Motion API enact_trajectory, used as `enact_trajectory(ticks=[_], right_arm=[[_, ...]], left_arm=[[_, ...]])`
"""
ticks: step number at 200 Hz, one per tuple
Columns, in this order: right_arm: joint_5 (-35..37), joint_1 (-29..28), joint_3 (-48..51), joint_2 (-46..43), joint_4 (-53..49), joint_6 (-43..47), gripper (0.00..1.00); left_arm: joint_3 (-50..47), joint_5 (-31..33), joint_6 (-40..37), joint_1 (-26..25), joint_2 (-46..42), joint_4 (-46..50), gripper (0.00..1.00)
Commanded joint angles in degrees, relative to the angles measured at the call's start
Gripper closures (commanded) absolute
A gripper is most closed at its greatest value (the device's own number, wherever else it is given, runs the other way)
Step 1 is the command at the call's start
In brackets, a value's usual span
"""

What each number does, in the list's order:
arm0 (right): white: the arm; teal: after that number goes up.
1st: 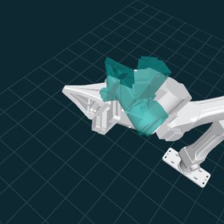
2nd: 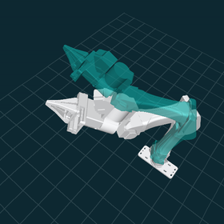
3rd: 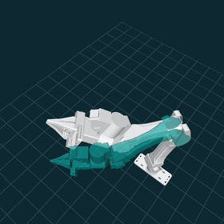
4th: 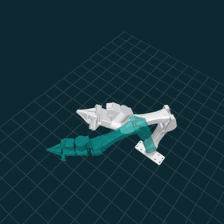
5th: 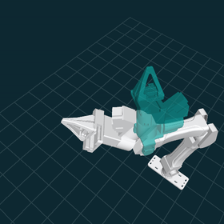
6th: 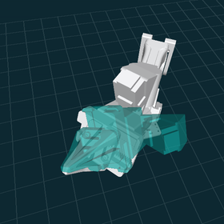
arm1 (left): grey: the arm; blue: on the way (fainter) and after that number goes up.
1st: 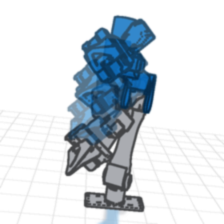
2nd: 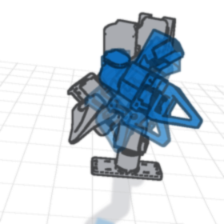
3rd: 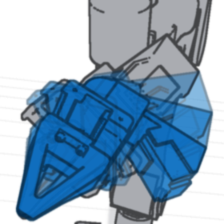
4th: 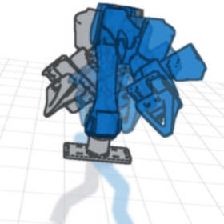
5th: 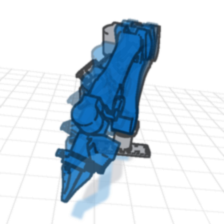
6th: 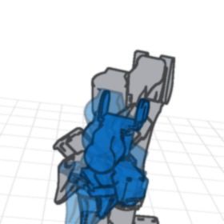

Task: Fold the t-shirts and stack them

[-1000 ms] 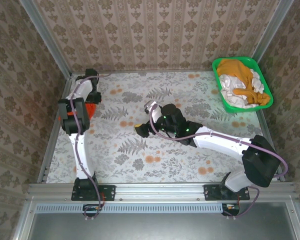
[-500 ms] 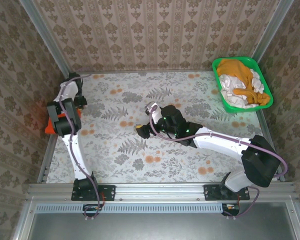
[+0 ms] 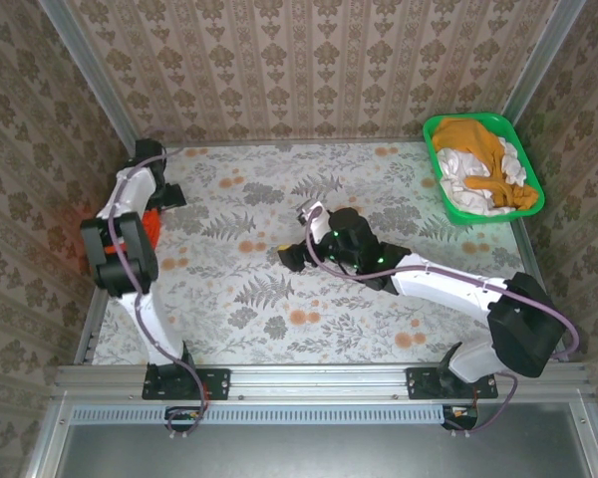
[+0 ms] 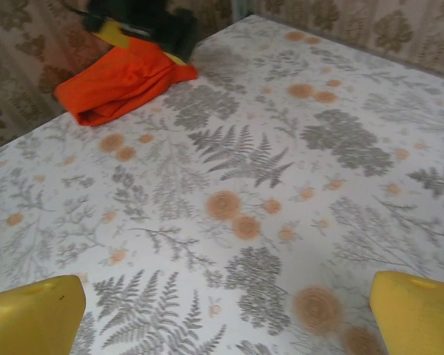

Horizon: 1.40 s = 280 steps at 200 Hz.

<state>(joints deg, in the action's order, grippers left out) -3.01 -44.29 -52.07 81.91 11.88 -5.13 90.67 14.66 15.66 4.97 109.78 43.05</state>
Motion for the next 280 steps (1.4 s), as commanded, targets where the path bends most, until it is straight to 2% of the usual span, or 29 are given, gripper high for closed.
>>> enact_trajectory(ticks=[1,46,69,90,120,139,167,193,220,280], right_arm=[[3.56,3.23,2.76,-5.19,1.48,-2.1,0.0],[10.91,13.12,10.77,-15.57,-0.47,-1.97,0.0],[17.57,20.44,16.52,-20.62,-0.98,-0.18,0.0],[18.32,28.04,21.38,-22.35,1.66,1.6,0.0],[16.35,36.86,26.1,-17.06,11.62,3.62,0.0],[13.1,40.84,27.45,-11.46,18.91,3.62,0.0],[10.29,43.19,29.18,-5.03,28.68,2.13,0.0],[7.86,44.33,29.84,0.6,35.14,1.34,0.0],[5.46,44.38,28.73,6.09,38.13,2.17,0.0],[5.09,44.37,28.69,5.89,37.19,2.31,0.0]], left_arm=[[-9.11,-3.03,-1.25,-2.45,-10.31,-10.84,0.0],[-34.16,-11.3,-6.4,-4.0,-29.63,-28.8,0.0],[-46.99,-13.05,-10.73,-4.06,-38.4,-40.44,0.0],[-57.43,-14.79,-14.2,-3.87,-43.0,-52.66,0.0],[-61.51,-19.79,-16.09,-2.45,-38.1,-63.4,0.0],[-64.92,-23.28,-17.19,-2.44,-33.07,-77.63,0.0],[-65.41,-24.34,-17.59,-2.05,-26.77,-83.89,0.0],[-69.03,-23.02,-18.6,-3.09,-21.35,-95.75,0.0],[-67.16,-19.05,-18.69,-4.41,-21.97,-90.83,0.0],[-67.28,-15.53,-19.09,-5.68,-21.96,-91.04,0.0]])
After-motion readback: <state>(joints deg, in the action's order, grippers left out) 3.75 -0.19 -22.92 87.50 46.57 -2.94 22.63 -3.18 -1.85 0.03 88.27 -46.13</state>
